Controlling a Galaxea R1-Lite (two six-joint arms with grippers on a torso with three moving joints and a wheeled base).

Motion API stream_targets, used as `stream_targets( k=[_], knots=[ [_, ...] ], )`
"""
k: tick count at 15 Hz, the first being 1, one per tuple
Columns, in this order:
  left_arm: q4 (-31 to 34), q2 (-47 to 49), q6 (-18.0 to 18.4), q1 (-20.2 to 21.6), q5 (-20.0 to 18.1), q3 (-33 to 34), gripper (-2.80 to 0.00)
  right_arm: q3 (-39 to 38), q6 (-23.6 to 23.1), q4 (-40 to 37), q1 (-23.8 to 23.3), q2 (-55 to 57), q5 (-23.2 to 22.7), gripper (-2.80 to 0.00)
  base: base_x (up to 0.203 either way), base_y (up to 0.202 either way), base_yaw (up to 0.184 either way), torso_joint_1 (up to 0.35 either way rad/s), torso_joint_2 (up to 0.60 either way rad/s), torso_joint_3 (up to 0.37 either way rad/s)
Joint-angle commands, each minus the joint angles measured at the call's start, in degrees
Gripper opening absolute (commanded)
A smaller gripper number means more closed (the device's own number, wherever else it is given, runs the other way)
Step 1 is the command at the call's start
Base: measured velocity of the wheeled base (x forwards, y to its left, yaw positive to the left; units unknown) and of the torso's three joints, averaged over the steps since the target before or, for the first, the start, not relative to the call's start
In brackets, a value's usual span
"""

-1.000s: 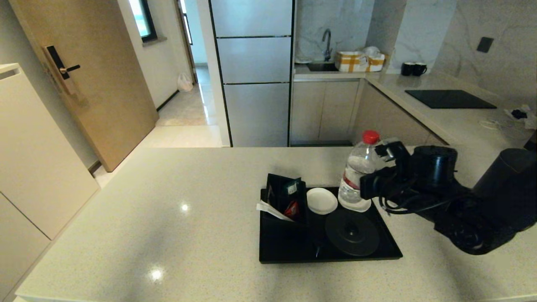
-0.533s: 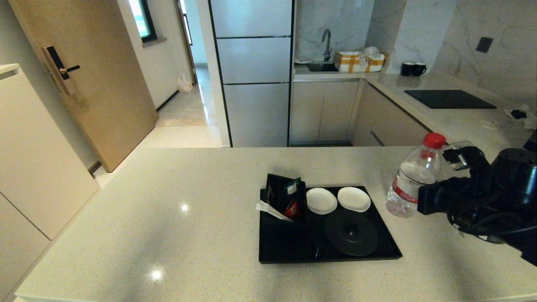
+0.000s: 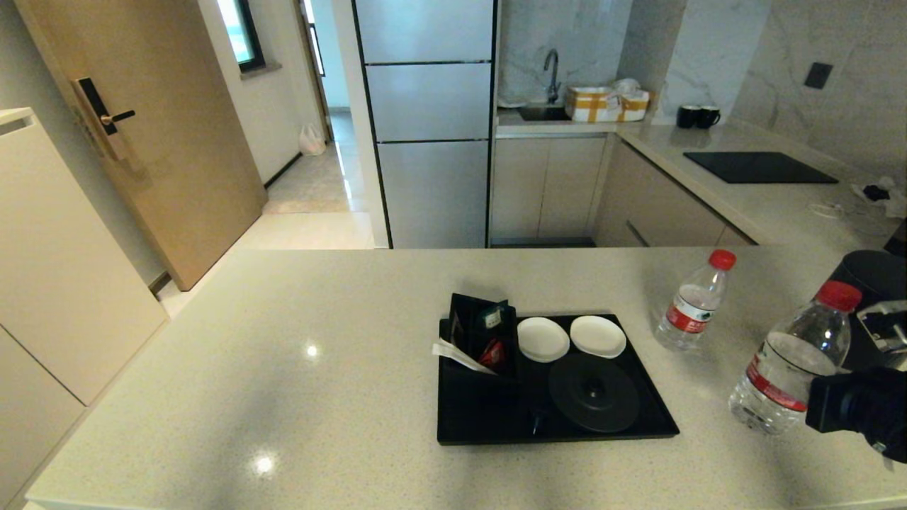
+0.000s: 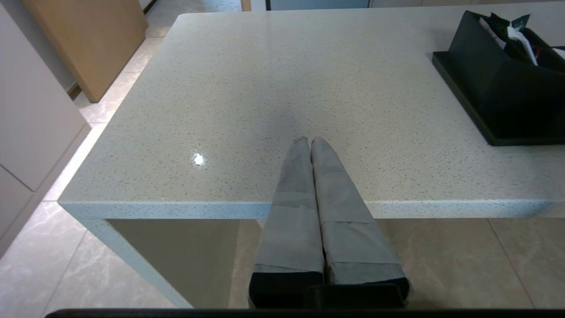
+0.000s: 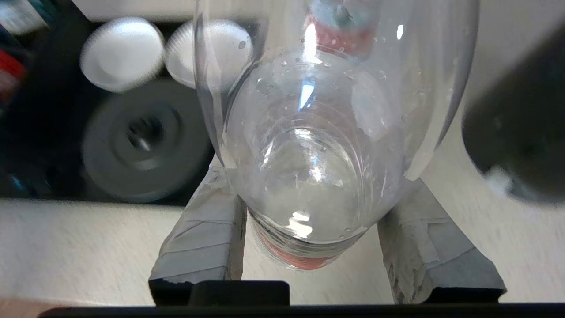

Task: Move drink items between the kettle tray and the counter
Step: Place it on the right

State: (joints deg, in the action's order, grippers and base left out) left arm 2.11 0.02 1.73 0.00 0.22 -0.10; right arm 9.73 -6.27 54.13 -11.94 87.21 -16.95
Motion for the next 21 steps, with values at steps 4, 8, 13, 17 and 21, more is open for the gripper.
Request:
stream_targets(
  k=[4, 8, 13, 17, 21],
  knots=[
    [0.0, -0.02, 0.02, 0.0, 0.04, 0.01, -2.8, -0.94, -0.93, 0.98, -3.18, 6.22, -1.77, -2.8, 0.0, 0.0, 0.0, 0.0, 0.0, 0.0],
    [0.0, -0.02, 0.02, 0.0, 0.04, 0.01, -2.8, -4.33, -1.82, 16.69, -3.18, 18.81, -1.95, -2.8, 0.0, 0.0, 0.0, 0.0, 0.0, 0.0],
    [0.0, -0.02, 0.02, 0.0, 0.04, 0.01, -2.8, -7.38, -2.94, 33.54, -3.0, 31.54, -2.73, -2.8, 0.0, 0.0, 0.0, 0.0, 0.0, 0.0],
    [0.0, -0.02, 0.02, 0.0, 0.04, 0.01, -2.8, -5.34, -3.04, 33.54, -3.0, 33.12, -2.65, -2.8, 0.0, 0.0, 0.0, 0.0, 0.0, 0.0],
    [0.0, -0.02, 0.02, 0.0, 0.04, 0.01, -2.8, -5.39, -2.99, 33.54, -3.0, 33.3, -2.62, -2.8, 0.0, 0.0, 0.0, 0.0, 0.0, 0.0]
  ],
)
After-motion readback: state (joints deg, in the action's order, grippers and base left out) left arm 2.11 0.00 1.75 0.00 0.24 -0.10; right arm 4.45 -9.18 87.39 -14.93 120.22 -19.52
